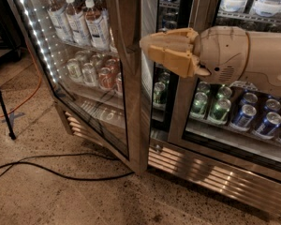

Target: Open left fridge door

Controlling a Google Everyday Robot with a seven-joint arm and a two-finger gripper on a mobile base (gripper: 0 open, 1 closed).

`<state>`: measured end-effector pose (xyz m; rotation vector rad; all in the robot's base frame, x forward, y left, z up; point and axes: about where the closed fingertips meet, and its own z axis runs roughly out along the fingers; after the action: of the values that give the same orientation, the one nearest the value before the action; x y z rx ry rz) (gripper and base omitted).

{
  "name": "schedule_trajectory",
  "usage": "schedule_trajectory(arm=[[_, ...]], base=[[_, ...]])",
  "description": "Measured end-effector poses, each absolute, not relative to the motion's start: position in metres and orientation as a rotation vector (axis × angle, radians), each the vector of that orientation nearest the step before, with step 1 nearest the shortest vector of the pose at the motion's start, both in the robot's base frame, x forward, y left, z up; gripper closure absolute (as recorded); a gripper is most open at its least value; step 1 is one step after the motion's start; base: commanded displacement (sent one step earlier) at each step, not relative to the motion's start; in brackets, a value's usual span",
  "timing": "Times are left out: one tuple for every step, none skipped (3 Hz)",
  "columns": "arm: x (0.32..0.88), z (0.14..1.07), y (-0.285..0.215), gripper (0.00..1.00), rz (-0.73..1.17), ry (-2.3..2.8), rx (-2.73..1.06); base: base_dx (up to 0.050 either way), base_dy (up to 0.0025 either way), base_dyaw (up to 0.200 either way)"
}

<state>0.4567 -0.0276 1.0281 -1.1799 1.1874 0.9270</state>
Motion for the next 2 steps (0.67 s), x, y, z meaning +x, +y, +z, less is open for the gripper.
schedule_trajectory(arm=[[0.4567, 1.0281, -0.0276, 1.00, 0.927, 1.187, -1.180], [0.4567, 1.0281, -0.0276, 1.00, 0.927, 1.187, -1.180]], base=[[0.000, -0.00005, -0.200], [0.000, 0.00018, -0.194]])
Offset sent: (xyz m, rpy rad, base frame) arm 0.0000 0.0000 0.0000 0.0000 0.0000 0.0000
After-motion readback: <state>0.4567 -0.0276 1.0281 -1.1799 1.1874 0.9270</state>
